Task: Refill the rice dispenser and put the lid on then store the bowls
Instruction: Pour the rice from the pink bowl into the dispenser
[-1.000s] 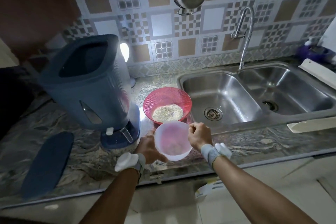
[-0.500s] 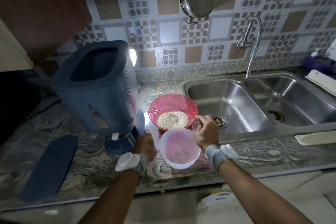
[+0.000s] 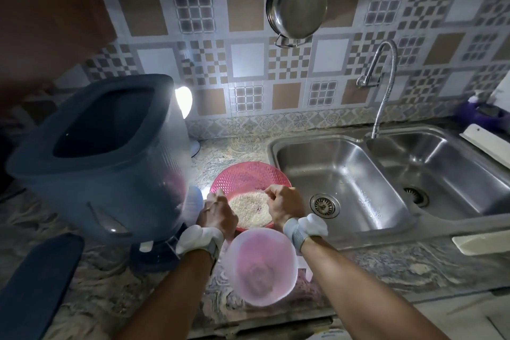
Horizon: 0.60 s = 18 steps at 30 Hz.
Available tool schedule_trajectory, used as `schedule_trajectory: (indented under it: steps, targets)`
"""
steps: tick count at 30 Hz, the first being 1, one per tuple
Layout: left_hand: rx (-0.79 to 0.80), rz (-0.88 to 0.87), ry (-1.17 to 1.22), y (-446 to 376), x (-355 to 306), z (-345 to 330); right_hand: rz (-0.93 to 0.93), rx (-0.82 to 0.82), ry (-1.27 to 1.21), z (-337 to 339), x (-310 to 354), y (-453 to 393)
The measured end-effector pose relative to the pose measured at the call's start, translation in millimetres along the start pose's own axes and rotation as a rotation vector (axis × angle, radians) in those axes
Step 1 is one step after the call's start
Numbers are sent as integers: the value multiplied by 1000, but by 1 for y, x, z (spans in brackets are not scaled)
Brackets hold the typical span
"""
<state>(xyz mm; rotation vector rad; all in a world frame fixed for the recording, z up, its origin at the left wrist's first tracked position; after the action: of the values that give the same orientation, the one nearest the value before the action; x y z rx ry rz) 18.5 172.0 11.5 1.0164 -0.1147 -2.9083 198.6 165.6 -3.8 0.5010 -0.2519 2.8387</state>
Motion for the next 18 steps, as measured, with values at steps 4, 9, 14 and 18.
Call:
schedule_trajectory:
  steps: [4,9,14,18]
  targets:
    - [-27,44,25,-31,11,-15,-14,-25,11,-15,-10,-23]
    - [-37,181,125,-61,26,-31,-81,-29,23,-35,-31,-46]
    - [-34,363,209,-68,47,-46,-222,57,-95,-57,-46,-47]
    - [-51,412,274,-66,54,-53,-295,77,-191,-61,-53,-47]
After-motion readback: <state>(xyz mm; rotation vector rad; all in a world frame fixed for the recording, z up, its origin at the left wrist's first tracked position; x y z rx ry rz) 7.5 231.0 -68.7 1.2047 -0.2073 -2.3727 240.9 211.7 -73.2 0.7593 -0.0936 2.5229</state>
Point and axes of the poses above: each hand's wrist, its own y-axis away from the middle knuckle, its own z-axis out of the back of the hand, x = y × z, the point moved 6 cm from there along -y, towards the middle knuckle, and after that the axes turned 14 degrees about y, right-handed, at the moved point
